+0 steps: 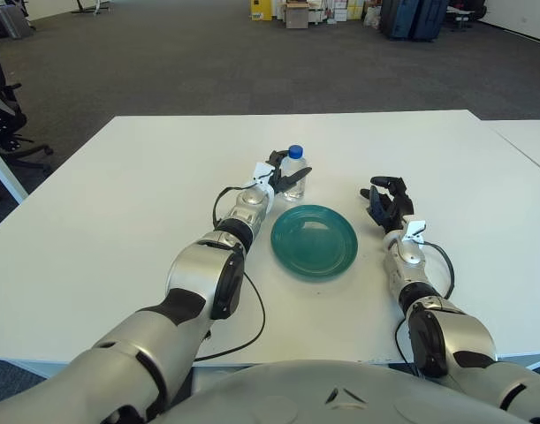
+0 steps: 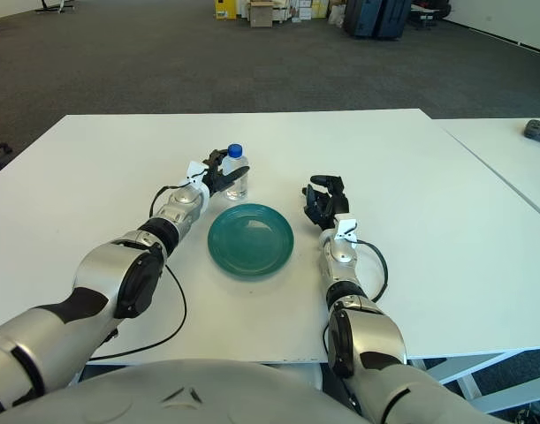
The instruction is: Put the bottle into the plate.
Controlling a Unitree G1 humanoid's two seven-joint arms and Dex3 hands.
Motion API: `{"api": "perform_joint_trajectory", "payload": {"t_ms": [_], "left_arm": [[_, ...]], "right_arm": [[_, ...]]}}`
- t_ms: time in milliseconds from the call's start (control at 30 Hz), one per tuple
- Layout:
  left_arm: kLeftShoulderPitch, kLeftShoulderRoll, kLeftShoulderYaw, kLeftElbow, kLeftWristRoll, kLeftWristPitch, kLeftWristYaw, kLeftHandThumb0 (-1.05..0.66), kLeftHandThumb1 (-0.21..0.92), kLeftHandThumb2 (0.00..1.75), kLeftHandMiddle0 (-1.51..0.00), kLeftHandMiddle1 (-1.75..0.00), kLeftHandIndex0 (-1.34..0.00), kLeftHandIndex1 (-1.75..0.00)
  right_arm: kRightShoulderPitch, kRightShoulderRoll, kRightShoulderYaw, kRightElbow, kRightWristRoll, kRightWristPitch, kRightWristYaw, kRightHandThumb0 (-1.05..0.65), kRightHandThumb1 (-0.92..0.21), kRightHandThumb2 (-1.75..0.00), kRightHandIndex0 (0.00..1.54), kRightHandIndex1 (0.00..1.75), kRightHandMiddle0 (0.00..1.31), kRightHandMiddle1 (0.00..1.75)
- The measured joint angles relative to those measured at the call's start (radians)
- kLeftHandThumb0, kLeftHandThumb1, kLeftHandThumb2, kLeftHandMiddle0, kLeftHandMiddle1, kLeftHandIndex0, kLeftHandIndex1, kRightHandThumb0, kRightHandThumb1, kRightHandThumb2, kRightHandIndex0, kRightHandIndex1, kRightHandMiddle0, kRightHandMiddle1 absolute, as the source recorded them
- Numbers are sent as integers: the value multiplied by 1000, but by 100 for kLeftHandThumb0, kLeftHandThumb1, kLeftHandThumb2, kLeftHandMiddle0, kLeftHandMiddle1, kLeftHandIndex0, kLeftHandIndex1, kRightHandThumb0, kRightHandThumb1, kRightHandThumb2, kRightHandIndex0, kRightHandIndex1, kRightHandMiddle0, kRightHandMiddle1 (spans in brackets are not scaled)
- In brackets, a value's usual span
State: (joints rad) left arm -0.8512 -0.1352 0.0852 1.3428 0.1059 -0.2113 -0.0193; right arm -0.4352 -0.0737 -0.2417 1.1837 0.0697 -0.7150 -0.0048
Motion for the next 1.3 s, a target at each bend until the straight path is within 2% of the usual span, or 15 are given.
{"api": "perform_joint_trajectory", "payload": {"t_ms": [333, 433, 533, 633, 733, 767, 800, 833, 1000, 1133, 1233, 1300], "left_arm": [[-4, -4, -34, 4, 40, 24, 34, -88, 90, 1, -5, -103, 0, -132], [-4, -4, -44, 4, 49, 26, 38, -87, 89, 1, -4, -118, 0, -142], [-5, -5, -57, 4, 65, 26, 46, -87, 90, 1, -7, -143, 0, -152], [-5, -5, -70, 4, 78, 26, 53, -86, 89, 1, -21, -166, 0, -166], [-5, -6, -82, 4, 90, 26, 60, -84, 89, 0, -37, -172, -4, -172], [-5, -6, -86, 4, 94, 26, 63, -82, 88, 0, -45, -172, -11, -172], [-5, -6, -91, 5, 102, 26, 72, -75, 87, 0, -59, -173, -27, -173], [-5, -6, -99, 5, 109, 25, 83, -70, 86, 0, -68, -174, -38, -174], [-5, -7, -116, 5, 129, 26, 120, -45, 87, 2, -96, -174, -66, -174], [-5, -7, -125, 5, 138, 35, 151, -25, 52, 80, -114, -175, -84, -175], [-5, -8, -130, 5, 139, 37, 179, -16, 42, 103, -118, -175, -90, -175], [-5, -8, -132, 5, 140, 37, 194, -13, 39, 110, -119, -175, -91, -175]], "right_arm": [[4, 1, -21, -4, 31, -1, 34, -35, -92, -49, 36, 96, 22, 171], [4, 1, -23, -5, 32, -2, 35, -35, -92, -49, 36, 95, 22, 172], [5, 1, -22, -7, 31, -4, 33, -35, -92, -51, 36, 94, 20, 173], [7, 1, -18, -9, 26, -5, 22, -35, -92, -52, 36, 94, 19, 174], [8, 0, -12, -11, 20, -5, 7, -35, -92, -52, 37, 94, 19, 175], [9, 0, -11, -12, 20, -5, 4, -35, -92, -52, 38, 94, 19, 175], [10, 0, -9, -13, 19, -5, 0, -35, -92, -52, 40, 94, 19, 175], [10, -1, -8, -14, 19, -5, -5, -35, -92, -52, 41, 95, 19, 175], [14, -2, -4, -19, 19, 0, -18, -35, -92, -53, 45, 95, 18, 175], [13, -11, -5, -18, 23, 28, 5, -35, -92, -53, 50, 92, 19, 175], [11, -21, -10, -17, 33, 45, 37, -56, -92, -77, 51, 92, 23, 141], [10, -26, -17, -16, 41, 55, 61, -62, -92, -83, 51, 92, 25, 133]]}}
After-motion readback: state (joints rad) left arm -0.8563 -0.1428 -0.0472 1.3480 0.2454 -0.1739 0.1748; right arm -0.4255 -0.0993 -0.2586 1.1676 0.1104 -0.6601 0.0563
